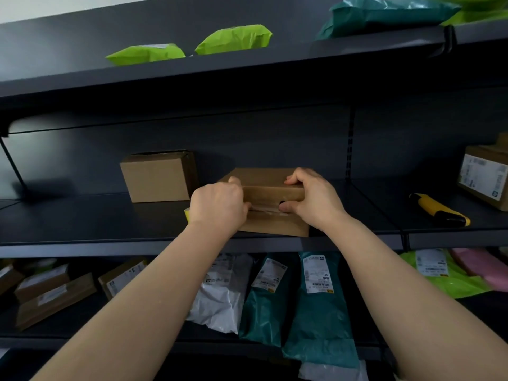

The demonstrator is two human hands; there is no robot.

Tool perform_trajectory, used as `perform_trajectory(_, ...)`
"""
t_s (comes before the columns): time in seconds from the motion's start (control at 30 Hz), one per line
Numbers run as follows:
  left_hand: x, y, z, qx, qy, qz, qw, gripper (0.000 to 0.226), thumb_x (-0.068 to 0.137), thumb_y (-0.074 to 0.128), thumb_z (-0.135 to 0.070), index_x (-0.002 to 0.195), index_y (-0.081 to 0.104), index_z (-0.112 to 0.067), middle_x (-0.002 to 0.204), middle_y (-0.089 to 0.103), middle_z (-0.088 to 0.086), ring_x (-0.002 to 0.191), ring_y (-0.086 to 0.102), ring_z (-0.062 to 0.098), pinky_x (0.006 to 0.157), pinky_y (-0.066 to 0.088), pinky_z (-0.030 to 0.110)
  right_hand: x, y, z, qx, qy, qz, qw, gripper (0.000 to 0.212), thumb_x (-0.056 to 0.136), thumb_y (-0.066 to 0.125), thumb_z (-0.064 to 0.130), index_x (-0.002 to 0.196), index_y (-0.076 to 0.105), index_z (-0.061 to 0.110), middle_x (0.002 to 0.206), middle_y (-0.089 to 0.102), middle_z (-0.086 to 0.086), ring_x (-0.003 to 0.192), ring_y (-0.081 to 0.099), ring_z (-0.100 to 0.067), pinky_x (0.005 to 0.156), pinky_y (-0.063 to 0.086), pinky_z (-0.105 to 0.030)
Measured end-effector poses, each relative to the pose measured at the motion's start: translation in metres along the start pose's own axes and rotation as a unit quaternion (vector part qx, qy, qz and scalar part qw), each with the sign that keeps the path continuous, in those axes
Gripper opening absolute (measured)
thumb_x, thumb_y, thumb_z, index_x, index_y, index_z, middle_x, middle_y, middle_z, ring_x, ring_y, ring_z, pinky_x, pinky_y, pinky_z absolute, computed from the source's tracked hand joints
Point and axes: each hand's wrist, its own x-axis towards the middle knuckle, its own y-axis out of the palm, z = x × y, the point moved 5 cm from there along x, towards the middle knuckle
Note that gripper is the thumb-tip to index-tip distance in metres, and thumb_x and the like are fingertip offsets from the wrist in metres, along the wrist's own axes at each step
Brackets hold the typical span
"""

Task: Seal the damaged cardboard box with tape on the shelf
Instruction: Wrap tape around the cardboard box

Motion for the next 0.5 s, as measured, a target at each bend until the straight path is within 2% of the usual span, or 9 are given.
perform_trajectory(0.07, 0.0, 0.0, -0.001, -0.003, 0.007, 0.004, 1.0, 0.041, 0.097, 0.049, -0.049, 0.114, 0.05, -0.012, 0.095, 0.066, 0.005, 0.083, 0.066, 0.026, 0.056, 0.039, 0.032, -0.003, -0.003, 0.005, -0.011, 0.009, 0.005, 1.0, 0.05, 0.071, 0.085, 0.032, 0.111, 0.056, 0.023, 0.114, 0.051, 0.01, 0.11, 0.052, -0.016, 0.097, 0.043, -0.034)
perform_trajectory(0.13, 0.0, 0.001, -0.002, -0.01, 0.014, 0.004, 1.0, 0.038, 0.097, 0.05, -0.048, 0.112, 0.052, -0.013, 0.096, 0.066, 0.004, 0.084, 0.065, 0.025, 0.057, 0.038, 0.031, -0.004, -0.005, 0.015, -0.104, 0.022, 0.033, 0.994, 0.057, 0.074, 0.081, 0.037, 0.12, 0.051, 0.022, 0.125, 0.052, 0.005, 0.124, 0.048, -0.02, 0.114, 0.027, -0.045)
perform_trajectory(0.2, 0.001, 0.002, -0.001, -0.02, 0.019, 0.002, 1.0, 0.034, 0.096, 0.051, -0.045, 0.11, 0.053, -0.014, 0.094, 0.065, 0.003, 0.082, 0.063, 0.024, 0.057, 0.037, 0.031, -0.002, -0.001, 0.034, -0.26, 0.015, 0.068, 0.963, 0.081, 0.072, 0.081, 0.044, 0.136, 0.04, 0.016, 0.144, 0.044, -0.006, 0.144, 0.026, -0.025, 0.119, 0.003, -0.057)
perform_trajectory(0.23, 0.001, 0.002, 0.0, -0.025, 0.022, 0.0, 0.999, 0.031, 0.096, 0.052, -0.042, 0.109, 0.054, -0.014, 0.091, 0.064, 0.002, 0.078, 0.061, 0.023, 0.056, 0.036, 0.031, -0.002, 0.005, 0.045, -0.305, 0.003, 0.081, 0.949, 0.098, 0.068, 0.083, 0.046, 0.144, 0.031, 0.014, 0.151, 0.036, -0.01, 0.149, 0.012, -0.026, 0.117, -0.003, -0.059)
perform_trajectory(0.3, 0.003, 0.004, 0.003, -0.036, 0.027, -0.008, 0.999, 0.026, 0.095, 0.052, -0.037, 0.106, 0.055, -0.013, 0.087, 0.063, 0.001, 0.07, 0.054, 0.02, 0.053, 0.034, 0.03, -0.001, 0.025, 0.061, -0.331, -0.019, 0.114, 0.936, 0.127, 0.061, 0.085, 0.052, 0.154, 0.008, 0.013, 0.161, 0.015, -0.012, 0.15, -0.007, -0.026, 0.117, -0.007, -0.059)
perform_trajectory(0.33, 0.003, 0.005, 0.004, -0.044, 0.03, -0.01, 0.999, 0.026, 0.094, 0.053, -0.036, 0.105, 0.055, -0.013, 0.089, 0.064, 0.001, 0.069, 0.053, 0.02, 0.052, 0.034, 0.03, -0.001, 0.035, 0.064, -0.339, -0.023, 0.13, 0.932, 0.134, 0.058, 0.084, 0.056, 0.155, 0.002, 0.013, 0.162, 0.008, -0.01, 0.15, -0.009, -0.025, 0.118, -0.007, -0.057)
perform_trajectory(0.37, 0.004, 0.006, 0.007, -0.057, 0.033, -0.011, 0.998, 0.029, 0.093, 0.053, -0.039, 0.104, 0.054, -0.013, 0.091, 0.066, 0.002, 0.071, 0.057, 0.021, 0.054, 0.035, 0.03, -0.001, 0.042, 0.064, -0.347, -0.021, 0.135, 0.928, 0.136, 0.056, 0.083, 0.061, 0.154, 0.002, 0.012, 0.163, 0.008, -0.008, 0.15, -0.005, -0.024, 0.118, -0.006, -0.056)
perform_trajectory(0.43, 0.004, 0.009, 0.013, -0.115, 0.041, 0.002, 0.992, 0.044, 0.089, 0.057, -0.053, 0.108, 0.049, -0.014, 0.097, 0.065, 0.003, 0.083, 0.063, 0.023, 0.059, 0.041, 0.032, 0.0, 0.044, 0.057, -0.346, -0.003, 0.11, 0.932, 0.132, 0.051, 0.08, 0.069, 0.153, 0.015, 0.016, 0.157, 0.025, -0.003, 0.146, 0.017, -0.022, 0.12, -0.002, -0.048)
perform_trajectory(0.5, 0.003, 0.016, 0.021, -0.225, 0.046, 0.066, 0.971, 0.064, 0.078, 0.065, -0.066, 0.113, 0.047, -0.016, 0.103, 0.06, 0.001, 0.094, 0.062, 0.022, 0.068, 0.047, 0.033, 0.003, 0.038, 0.048, -0.317, 0.003, 0.074, 0.945, 0.123, 0.047, 0.078, 0.073, 0.147, 0.027, 0.023, 0.145, 0.039, 0.003, 0.135, 0.033, -0.017, 0.118, 0.006, -0.04)
